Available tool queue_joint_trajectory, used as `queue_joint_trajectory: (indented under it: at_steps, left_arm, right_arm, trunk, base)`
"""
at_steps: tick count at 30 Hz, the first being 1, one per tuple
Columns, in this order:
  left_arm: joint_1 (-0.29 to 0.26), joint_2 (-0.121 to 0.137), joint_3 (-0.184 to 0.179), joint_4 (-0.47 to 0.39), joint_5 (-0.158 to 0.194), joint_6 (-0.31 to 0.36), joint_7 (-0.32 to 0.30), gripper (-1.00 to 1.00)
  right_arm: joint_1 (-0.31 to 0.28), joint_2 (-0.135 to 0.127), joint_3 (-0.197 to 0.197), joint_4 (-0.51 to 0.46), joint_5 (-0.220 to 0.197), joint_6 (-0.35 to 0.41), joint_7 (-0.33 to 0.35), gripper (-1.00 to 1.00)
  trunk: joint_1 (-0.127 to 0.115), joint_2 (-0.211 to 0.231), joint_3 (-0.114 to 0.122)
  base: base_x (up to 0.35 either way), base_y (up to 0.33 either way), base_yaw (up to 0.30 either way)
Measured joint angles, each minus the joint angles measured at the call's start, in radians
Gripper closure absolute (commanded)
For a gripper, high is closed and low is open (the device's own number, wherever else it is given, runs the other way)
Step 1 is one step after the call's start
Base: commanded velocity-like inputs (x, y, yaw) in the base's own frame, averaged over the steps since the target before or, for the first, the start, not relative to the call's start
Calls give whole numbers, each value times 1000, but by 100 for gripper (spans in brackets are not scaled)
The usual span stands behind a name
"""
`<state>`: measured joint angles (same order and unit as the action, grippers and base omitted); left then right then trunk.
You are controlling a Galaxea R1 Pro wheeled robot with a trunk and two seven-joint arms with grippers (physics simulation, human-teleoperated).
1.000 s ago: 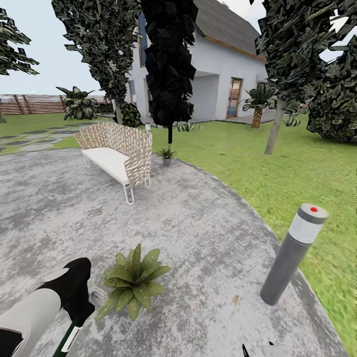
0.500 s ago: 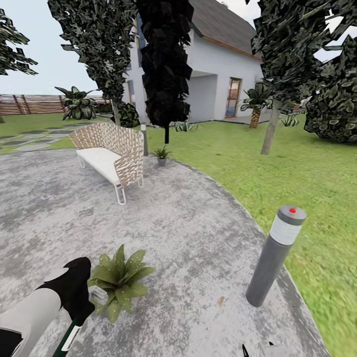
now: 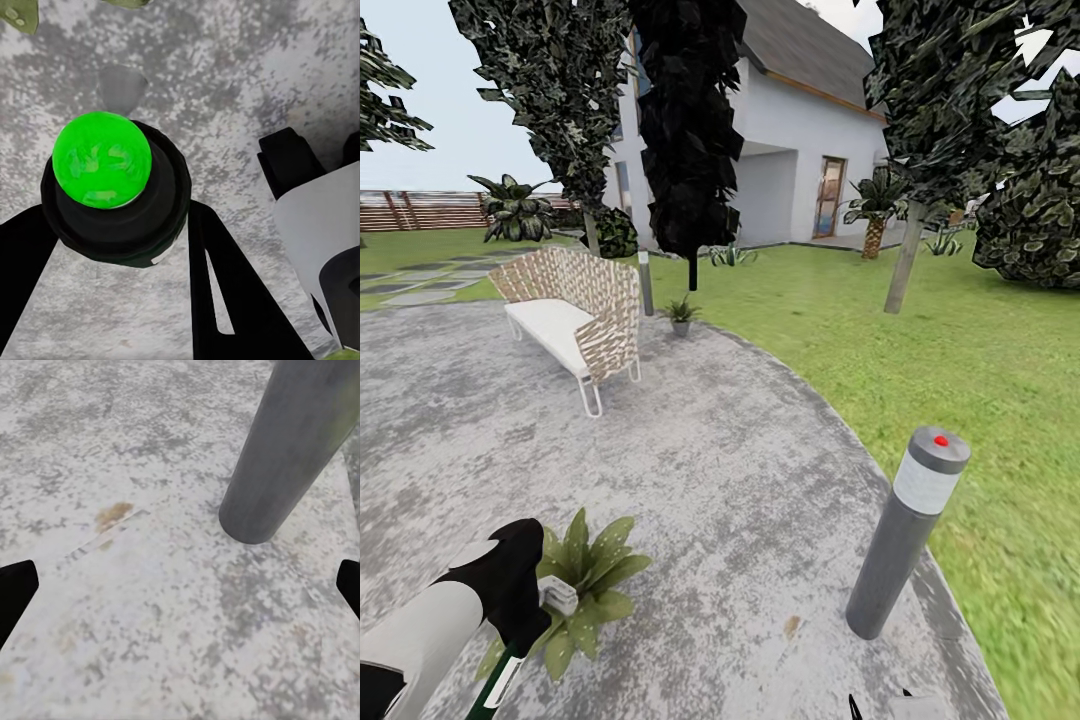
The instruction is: Pick up the pesticide atomizer in the garden and spray insectifuge to fully cover both potted plants in the garden.
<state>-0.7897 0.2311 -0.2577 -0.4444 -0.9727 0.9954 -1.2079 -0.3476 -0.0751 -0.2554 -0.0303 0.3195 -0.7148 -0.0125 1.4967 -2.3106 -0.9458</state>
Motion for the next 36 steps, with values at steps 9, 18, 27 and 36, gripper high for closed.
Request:
queue_joint_trajectory:
  at_steps: [9, 18, 27, 36]
  left_arm:
    - [0, 0, 0, 0, 0, -1, 0, 100]
    - [0, -1, 9, -2, 0, 0, 0, 100]
    - [0, -1, 12, -3, 0, -1, 1, 100]
    - [0, -1, 78, -82, -1, 1, 4, 100]
  right_arm:
    - [0, 0, 0, -1, 0, 0, 0, -100]
    - [0, 0, 0, -1, 0, 0, 0, -100]
    - [0, 0, 0, -1, 0, 0, 0, -100]
    - [0, 1, 0, 0, 0, 0, 0, -100]
  trunk:
    - [0, 0, 0]
    - [0, 0, 0]
    - [0, 0, 0]
    - [0, 0, 0]
  base:
    - [56, -25, 0]
    - [1, -121, 0]
    - [0, -168, 0]
    - [0, -2, 102]
